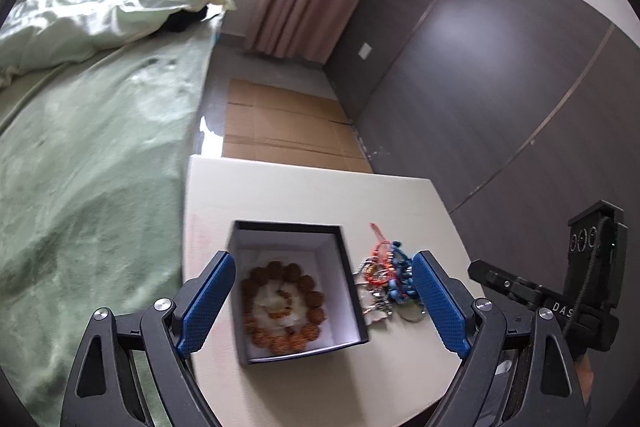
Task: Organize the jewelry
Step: 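Grasp the blue braided bracelet with the left tool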
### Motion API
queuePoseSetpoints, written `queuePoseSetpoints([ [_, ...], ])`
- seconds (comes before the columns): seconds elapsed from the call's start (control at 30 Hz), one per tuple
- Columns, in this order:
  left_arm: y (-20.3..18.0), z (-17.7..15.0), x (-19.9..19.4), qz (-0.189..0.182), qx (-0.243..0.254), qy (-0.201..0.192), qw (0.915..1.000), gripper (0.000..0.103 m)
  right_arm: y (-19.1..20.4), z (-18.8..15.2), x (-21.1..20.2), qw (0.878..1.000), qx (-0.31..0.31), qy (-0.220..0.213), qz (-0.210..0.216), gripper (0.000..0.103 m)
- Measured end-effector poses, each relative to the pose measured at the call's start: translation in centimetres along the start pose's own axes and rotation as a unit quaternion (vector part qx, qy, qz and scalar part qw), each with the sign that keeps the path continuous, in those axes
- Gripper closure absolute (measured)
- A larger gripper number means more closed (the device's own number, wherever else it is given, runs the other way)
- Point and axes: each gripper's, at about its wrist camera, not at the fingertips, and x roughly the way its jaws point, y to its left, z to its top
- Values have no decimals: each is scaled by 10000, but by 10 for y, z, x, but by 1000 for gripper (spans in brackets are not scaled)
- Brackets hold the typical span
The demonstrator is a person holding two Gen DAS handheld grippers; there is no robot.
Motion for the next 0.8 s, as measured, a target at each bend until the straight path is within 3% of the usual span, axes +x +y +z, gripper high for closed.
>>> queuePoseSetpoints([
  [0.13,-21,-3,13,-49,228,84,9997,13,-22,-3,-10,9995,284,-41,-132,39],
  [0.3,-48,-6,32,-176,527,259,9981,16,-46,-7,-20,9975,660,-117,-233,37],
  [0.57,-75,-5,60,-278,744,635,9948,49,-82,-18,-20,9905,1333,39,-326,37],
  [0.8,-94,0,90,-164,918,1074,9898,63,-106,-19,-26,9858,1650,-16,-308,37],
])
